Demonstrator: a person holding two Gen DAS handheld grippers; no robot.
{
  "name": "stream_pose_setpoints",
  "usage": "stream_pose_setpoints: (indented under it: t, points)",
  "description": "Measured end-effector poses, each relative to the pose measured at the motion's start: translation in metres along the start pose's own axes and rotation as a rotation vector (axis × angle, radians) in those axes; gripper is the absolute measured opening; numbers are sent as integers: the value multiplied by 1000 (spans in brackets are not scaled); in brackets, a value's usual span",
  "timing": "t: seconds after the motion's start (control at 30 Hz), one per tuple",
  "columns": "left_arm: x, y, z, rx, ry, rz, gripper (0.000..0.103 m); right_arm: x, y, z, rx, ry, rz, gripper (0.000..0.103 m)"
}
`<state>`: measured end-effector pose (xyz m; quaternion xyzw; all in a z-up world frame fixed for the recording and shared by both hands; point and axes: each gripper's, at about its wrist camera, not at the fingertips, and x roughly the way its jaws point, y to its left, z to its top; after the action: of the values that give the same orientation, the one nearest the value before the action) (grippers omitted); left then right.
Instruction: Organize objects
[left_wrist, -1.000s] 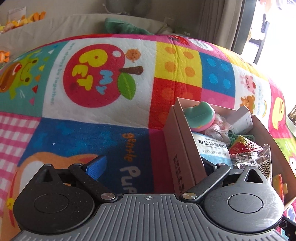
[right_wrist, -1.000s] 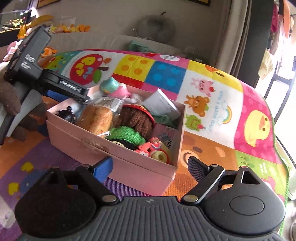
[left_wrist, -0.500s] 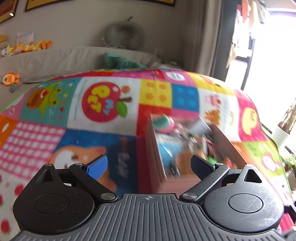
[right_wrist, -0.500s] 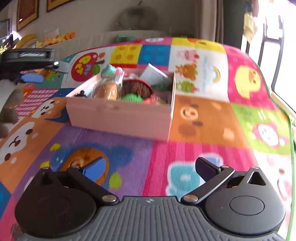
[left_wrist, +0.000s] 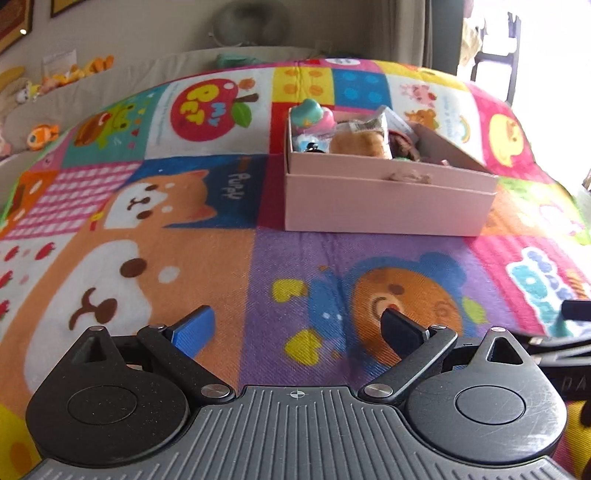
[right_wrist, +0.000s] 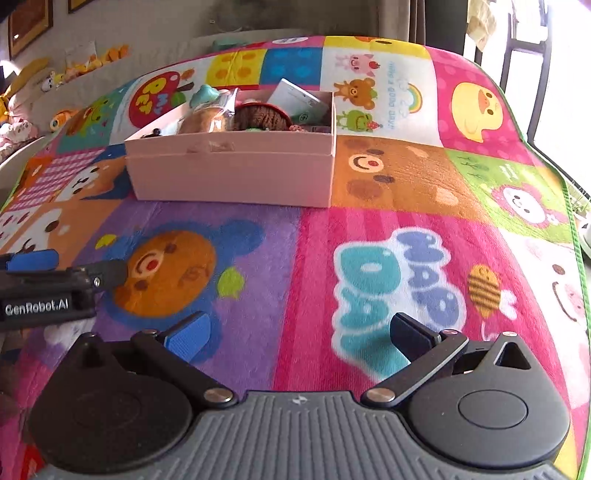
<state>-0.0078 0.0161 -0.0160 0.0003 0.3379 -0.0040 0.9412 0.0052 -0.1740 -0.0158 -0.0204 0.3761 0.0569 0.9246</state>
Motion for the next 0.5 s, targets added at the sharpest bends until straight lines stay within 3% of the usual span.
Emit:
stream_pose_setpoints:
  t: [0.13,0.5]
  points:
    - [1,-3,-1,2,0,12,100,12,-9,5,100,-52,-85,103]
    - [2,-5,0,3,2,18,101,16,-2,8,59,-70,-67,103]
